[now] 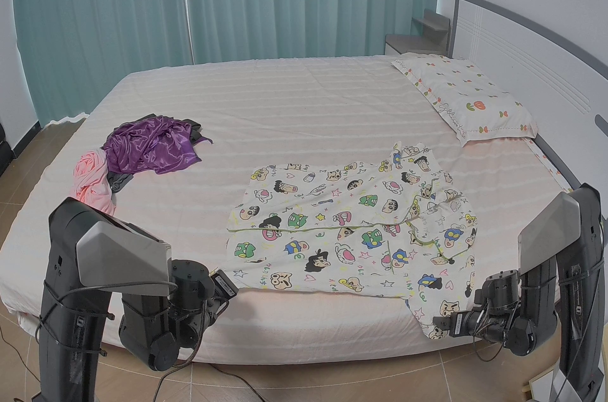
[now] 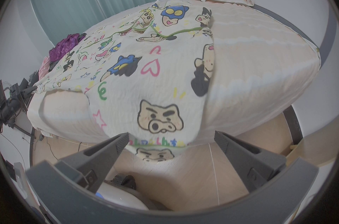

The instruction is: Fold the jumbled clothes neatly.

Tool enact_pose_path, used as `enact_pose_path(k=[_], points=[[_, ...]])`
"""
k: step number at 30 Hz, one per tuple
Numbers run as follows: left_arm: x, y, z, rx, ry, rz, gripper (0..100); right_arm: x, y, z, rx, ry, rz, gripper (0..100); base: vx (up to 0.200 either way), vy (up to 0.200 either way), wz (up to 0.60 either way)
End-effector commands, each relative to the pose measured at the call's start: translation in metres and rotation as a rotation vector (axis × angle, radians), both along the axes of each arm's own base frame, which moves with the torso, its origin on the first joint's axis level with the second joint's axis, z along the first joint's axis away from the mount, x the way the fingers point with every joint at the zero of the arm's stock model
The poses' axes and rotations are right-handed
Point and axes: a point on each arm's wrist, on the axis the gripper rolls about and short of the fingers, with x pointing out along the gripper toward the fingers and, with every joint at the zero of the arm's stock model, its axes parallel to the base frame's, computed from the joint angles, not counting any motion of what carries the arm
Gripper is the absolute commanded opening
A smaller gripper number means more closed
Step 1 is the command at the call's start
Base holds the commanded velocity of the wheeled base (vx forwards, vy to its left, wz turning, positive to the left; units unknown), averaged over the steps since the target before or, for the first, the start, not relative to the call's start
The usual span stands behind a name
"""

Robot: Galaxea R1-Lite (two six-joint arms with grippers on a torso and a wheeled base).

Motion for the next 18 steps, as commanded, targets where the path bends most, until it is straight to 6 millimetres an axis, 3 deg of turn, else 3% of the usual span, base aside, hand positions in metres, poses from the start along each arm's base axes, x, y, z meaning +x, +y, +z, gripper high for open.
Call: enact_pose_path(k=[1,12,13,18], points=[[0.001,0.001,0.002,-0.007,-0.013,0.004,0,0.003,0.001,-0.004,-0.002,0.003,0.007,100,0.0,0.0,0.0],[0.0,0.001,0.003,-0.01,-0.012,0.003,0,0.02,0.006,-0.002,0.0,0.018,0.057,100,0.0,0.0,0.0],[0.0,0.001,0.003,-0.009,-0.01,0.003,0,0.02,0.006,-0.002,-0.006,0.023,0.061,0,0.0,0.0,0.0],[0.0,0.001,0.002,-0.008,-0.009,0.003,0,0.019,0.005,-0.001,-0.01,0.024,0.062,0,0.0,0.0,0.0]])
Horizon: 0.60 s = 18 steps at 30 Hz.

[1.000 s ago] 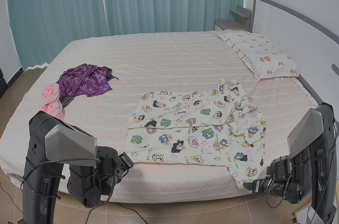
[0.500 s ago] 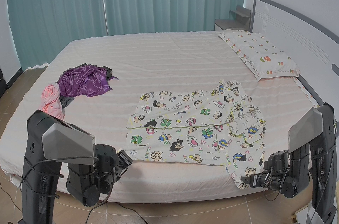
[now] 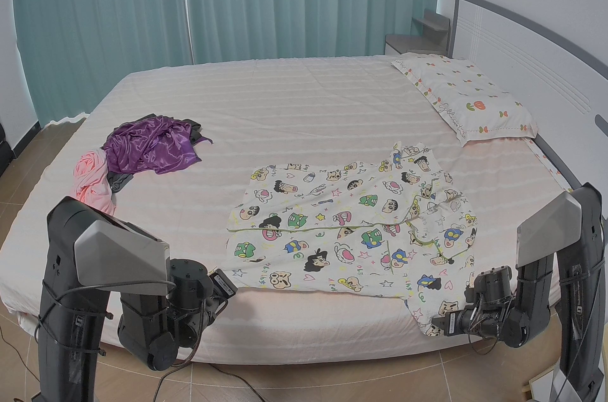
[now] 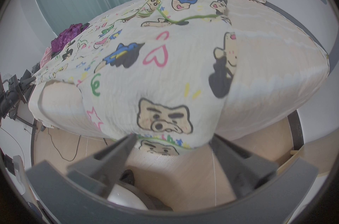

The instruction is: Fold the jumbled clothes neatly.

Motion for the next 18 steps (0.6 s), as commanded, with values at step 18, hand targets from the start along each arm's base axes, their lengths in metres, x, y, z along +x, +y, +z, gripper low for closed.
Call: enact_pose_path(k=[18], points=[[0.001,0.0,0.001,0.002,-0.014,0.003,0,-0.01,-0.014,0.035,0.093,-0.191,-0.027,0,0.0,0.0,0.0]])
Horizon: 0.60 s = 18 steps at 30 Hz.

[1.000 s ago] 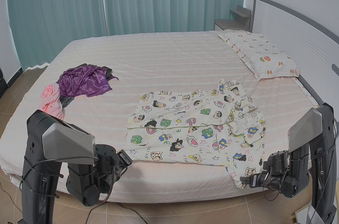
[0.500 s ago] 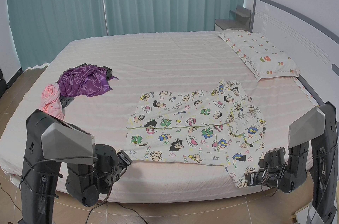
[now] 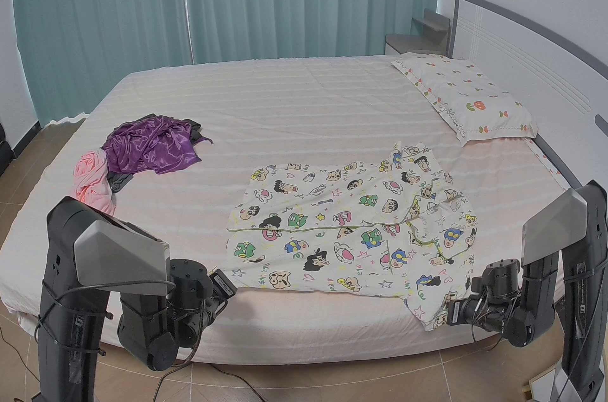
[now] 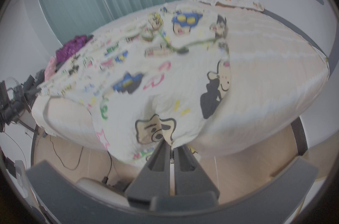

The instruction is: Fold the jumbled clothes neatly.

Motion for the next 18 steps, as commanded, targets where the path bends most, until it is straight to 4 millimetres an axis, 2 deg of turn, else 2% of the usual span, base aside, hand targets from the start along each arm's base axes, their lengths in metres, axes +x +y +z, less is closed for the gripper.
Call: enact_pose_path(k=[1,2,3,6,14,17,18], points=[[0.002,0.0,0.001,-0.005,-0.015,0.003,0,-0.015,-0.01,0.021,0.039,-0.036,-0.013,0,0.0,0.0,0.0],[0.002,0.0,0.001,-0.005,-0.015,0.003,0,-0.015,-0.01,0.021,0.039,-0.036,-0.013,0,0.0,0.0,0.0],[0.004,0.0,0.001,0.001,-0.023,0.014,0,-0.017,-0.013,0.033,0.076,-0.062,-0.018,0,0.0,0.0,0.0],[0.01,-0.002,0.003,-0.001,-0.048,0.029,0,-0.02,-0.017,0.052,0.162,-0.107,0.003,0,0.0,0.0,0.0],[0.021,0.002,0.008,0.003,-0.087,0.045,0,-0.011,-0.023,0.062,0.215,-0.16,0.032,0,0.0,0.0,0.0],[0.026,0.004,0.009,0.0,-0.102,0.055,0,-0.005,-0.026,0.065,0.248,-0.185,0.056,0,0.0,0.0,0.0],[0.03,0.007,0.01,0.0,-0.112,0.065,0,0.005,-0.026,0.066,0.263,-0.217,0.062,0,0.0,0.0,0.0]])
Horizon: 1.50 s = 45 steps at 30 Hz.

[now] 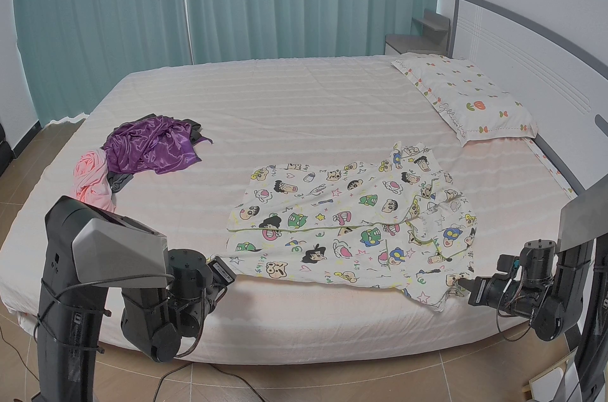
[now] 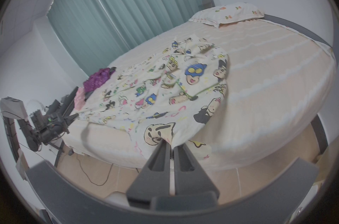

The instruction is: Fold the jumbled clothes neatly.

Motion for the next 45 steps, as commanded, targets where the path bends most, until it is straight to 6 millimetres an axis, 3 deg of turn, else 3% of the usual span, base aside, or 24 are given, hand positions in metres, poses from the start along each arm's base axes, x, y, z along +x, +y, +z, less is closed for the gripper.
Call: enact_pose_path(k=[1,7,17,18,26,44,45], points=[[0.011,0.005,0.003,-0.01,-0.038,0.022,0,0.021,-0.004,0.011,0.033,-0.103,-0.01,0,0.0,0.0,0.0],[0.021,0.007,0.0,0.009,-0.055,0.029,0,0.046,-0.014,0.003,0.046,-0.054,-0.049,0,0.0,0.0,0.0],[0.028,0.004,-0.013,0.029,-0.051,0.024,0,0.048,-0.017,-0.022,0.058,0.039,-0.02,0,0.0,0.0,0.0],[0.028,0.004,-0.013,0.029,-0.051,0.022,0,0.047,-0.017,-0.026,0.053,0.048,-0.015,100,0.0,0.0,0.0],[0.029,0.003,-0.017,0.031,-0.048,0.019,0,0.047,-0.018,-0.039,0.015,0.039,0.013,100,0.0,0.0,0.0],[0.029,0.003,-0.017,0.031,-0.048,0.017,0,0.05,-0.016,-0.048,0.03,0.035,0.103,100,0.0,0.0,0.0],[0.029,0.003,-0.017,0.031,-0.048,0.017,0,0.05,-0.016,-0.049,0.031,0.037,0.105,0,0.0,0.0,0.0]])
